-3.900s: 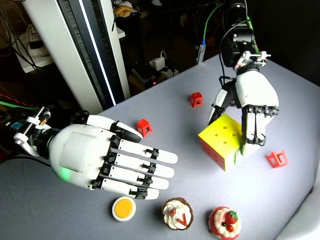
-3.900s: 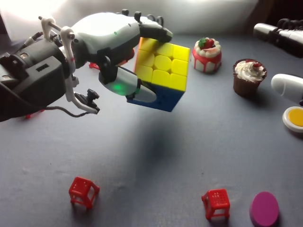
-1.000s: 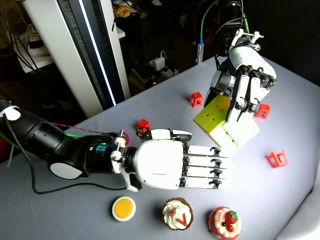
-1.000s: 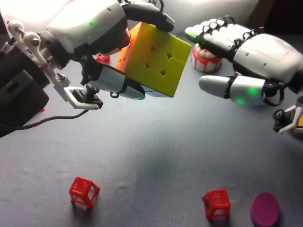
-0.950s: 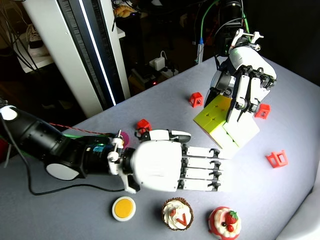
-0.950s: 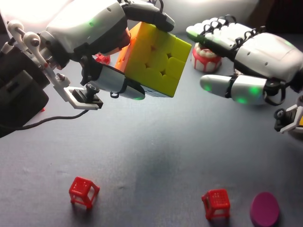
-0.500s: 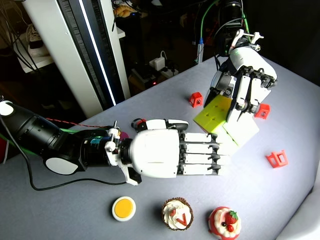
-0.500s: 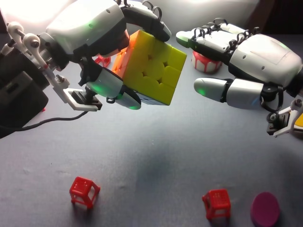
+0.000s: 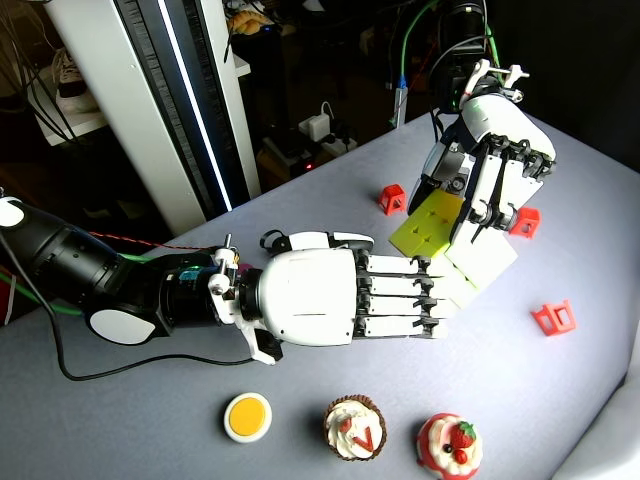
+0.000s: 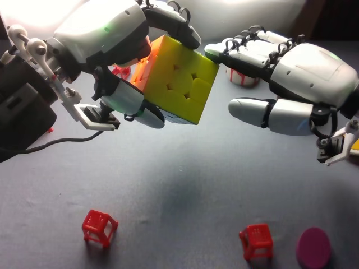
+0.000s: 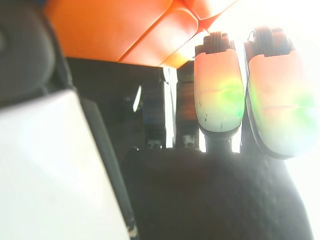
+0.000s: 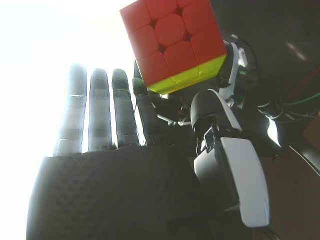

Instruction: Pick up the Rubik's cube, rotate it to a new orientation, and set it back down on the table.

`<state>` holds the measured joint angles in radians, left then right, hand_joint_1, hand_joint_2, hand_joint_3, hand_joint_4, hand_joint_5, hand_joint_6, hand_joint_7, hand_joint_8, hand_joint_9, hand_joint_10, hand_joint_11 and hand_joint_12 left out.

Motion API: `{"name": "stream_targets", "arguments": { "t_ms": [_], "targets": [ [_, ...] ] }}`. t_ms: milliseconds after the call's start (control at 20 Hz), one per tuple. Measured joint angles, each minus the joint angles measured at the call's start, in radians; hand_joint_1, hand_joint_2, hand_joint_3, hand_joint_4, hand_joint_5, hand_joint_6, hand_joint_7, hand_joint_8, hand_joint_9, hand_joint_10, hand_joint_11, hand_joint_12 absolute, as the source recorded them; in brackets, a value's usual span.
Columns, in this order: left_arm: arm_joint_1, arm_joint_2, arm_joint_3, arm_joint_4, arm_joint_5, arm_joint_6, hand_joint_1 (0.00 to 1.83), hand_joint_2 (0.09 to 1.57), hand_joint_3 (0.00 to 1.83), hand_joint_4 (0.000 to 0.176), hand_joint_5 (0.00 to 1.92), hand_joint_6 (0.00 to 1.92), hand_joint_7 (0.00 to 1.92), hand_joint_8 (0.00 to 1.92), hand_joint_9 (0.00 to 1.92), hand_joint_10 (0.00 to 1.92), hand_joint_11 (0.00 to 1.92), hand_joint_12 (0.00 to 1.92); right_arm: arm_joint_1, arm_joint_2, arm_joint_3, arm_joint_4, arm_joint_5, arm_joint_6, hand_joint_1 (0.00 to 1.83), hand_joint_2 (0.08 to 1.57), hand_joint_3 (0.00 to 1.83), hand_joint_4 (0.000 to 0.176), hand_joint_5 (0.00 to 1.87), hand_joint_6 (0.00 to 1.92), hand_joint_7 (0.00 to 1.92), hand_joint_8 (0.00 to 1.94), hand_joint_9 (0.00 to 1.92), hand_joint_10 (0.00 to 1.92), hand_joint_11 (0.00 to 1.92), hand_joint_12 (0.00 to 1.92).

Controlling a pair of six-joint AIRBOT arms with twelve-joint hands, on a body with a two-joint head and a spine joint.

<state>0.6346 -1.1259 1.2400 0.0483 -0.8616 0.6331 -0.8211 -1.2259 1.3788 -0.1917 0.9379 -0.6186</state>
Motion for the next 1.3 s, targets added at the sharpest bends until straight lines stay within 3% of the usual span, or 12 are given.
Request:
{"name": "stream_targets", "arguments": {
  "t_ms": [100, 200, 250, 300, 350, 400, 500, 650, 750, 900, 1050, 1300],
  "targets": [
    [0.0, 0.0, 0.0, 0.0, 0.0, 0.0, 1.63, 0.6, 1.15, 0.0, 1.25, 1.92, 1.46, 1.92, 1.55, 1.92, 1.66, 1.92, 0.0, 0.005, -0.006, -0.002, 0.006, 0.0, 0.0, 1.39, 0.0, 0.0, 0.22, 0.02, 0.32, 0.02, 0.26, 0.24, 0.0, 1.14],
    [0.0, 0.0, 0.0, 0.002, 0.001, 0.0, 1.62, 0.58, 1.16, 0.0, 1.26, 1.92, 1.45, 1.92, 1.54, 1.92, 1.64, 1.92, 0.0, 0.012, -0.014, -0.008, 0.006, 0.0, 0.0, 1.38, 0.0, 0.0, 0.24, 0.01, 0.34, 0.01, 0.21, 0.41, 0.0, 1.14],
    [0.0, 0.0, 0.0, 0.003, 0.001, 0.0, 1.62, 0.56, 1.18, 0.0, 1.28, 1.92, 1.45, 1.92, 1.54, 1.92, 1.63, 1.92, 0.0, 0.015, -0.019, -0.008, 0.007, 0.0, 0.0, 1.38, 0.0, 0.0, 0.27, 0.02, 0.36, 0.01, 0.16, 0.65, 0.0, 1.22],
    [0.0, 0.0, 0.0, 0.004, 0.0, 0.0, 1.62, 0.56, 1.18, 0.0, 1.28, 1.92, 1.45, 1.92, 1.54, 1.92, 1.63, 1.92, 0.0, 0.016, -0.019, -0.011, 0.008, 0.0, 0.0, 1.38, 0.0, 0.0, 0.27, 0.02, 0.36, 0.01, 0.16, 0.65, 0.0, 1.22],
    [0.0, 0.0, 0.0, 0.005, 0.0, 0.0, 1.63, 0.55, 1.17, 0.0, 1.33, 1.92, 1.49, 1.92, 1.57, 1.92, 1.64, 1.92, 0.0, 0.02, -0.023, -0.013, 0.008, 0.0, 0.0, 1.39, 0.0, 0.0, 0.31, 0.05, 0.38, 0.02, 0.1, 0.9, 0.0, 1.32],
    [0.0, 0.0, 0.0, 0.008, 0.0, -0.001, 1.63, 0.55, 1.17, 0.0, 1.33, 1.92, 1.49, 1.92, 1.57, 1.92, 1.64, 1.92, 0.0, 0.025, -0.03, -0.014, 0.008, 0.0, 0.0, 1.39, 0.0, 0.0, 0.31, 0.05, 0.38, 0.02, 0.1, 0.9, 0.0, 1.32],
    [0.0, 0.0, 0.0, 0.008, 0.0, -0.002, 1.65, 0.56, 1.21, 0.0, 1.26, 1.92, 1.43, 1.92, 1.54, 1.92, 1.66, 1.92, -0.001, 0.028, -0.032, -0.018, 0.008, -0.001, 0.0, 1.4, 0.0, 0.0, 0.15, 0.01, 0.38, 0.03, 0.03, 1.18, 0.0, 1.56],
    [0.0, 0.0, 0.0, 0.003, -0.003, 0.001, 1.6, 0.58, 1.22, 0.0, 1.25, 1.92, 1.45, 1.92, 1.56, 1.92, 1.66, 1.92, -0.014, 0.045, -0.061, -0.035, 0.018, 0.0, 0.0, 1.39, 0.0, 0.0, 0.23, 0.07, 0.46, 0.1, 0.07, 1.21, 0.0, 1.64],
    [0.0, 0.0, 0.0, -0.003, -0.004, 0.002, 1.61, 0.57, 1.2, 0.0, 1.24, 1.92, 1.44, 1.92, 1.56, 1.92, 1.64, 1.92, -0.024, 0.052, -0.076, -0.051, 0.035, 0.0, 0.0, 1.39, 0.0, 0.0, 0.17, 0.08, 0.41, 0.19, 0.08, 1.2, 0.0, 1.6],
    [0.0, 0.0, 0.0, -0.003, -0.006, 0.001, 1.59, 0.55, 1.22, 0.0, 1.27, 1.92, 1.45, 1.92, 1.56, 1.92, 1.65, 1.92, -0.044, 0.061, -0.096, -0.044, 0.05, 0.001, 0.0, 1.38, 0.0, 0.0, 0.23, 0.32, 0.33, 0.38, 0.07, 1.14, 0.0, 1.41],
    [0.0, 0.0, 0.0, -0.014, -0.008, 0.003, 1.57, 0.54, 1.26, 0.0, 1.29, 1.92, 1.46, 1.92, 1.55, 1.92, 1.63, 1.92, -0.06, 0.065, -0.11, -0.058, 0.074, 0.0, 0.0, 1.37, 0.0, 0.0, 0.12, 0.6, 0.26, 0.52, 0.03, 1.17, 0.0, 1.49],
    [0.0, 0.0, 0.0, -0.021, -0.02, 0.003, 1.57, 0.53, 1.23, 0.0, 1.26, 1.92, 1.44, 1.92, 1.53, 1.92, 1.64, 1.92, -0.071, 0.063, -0.134, -0.082, 0.084, 0.0, 0.0, 1.42, 0.0, 0.0, 0.02, 0.71, 0.14, 0.73, 0.0, 1.25, 0.0, 1.64]
  ]
}}
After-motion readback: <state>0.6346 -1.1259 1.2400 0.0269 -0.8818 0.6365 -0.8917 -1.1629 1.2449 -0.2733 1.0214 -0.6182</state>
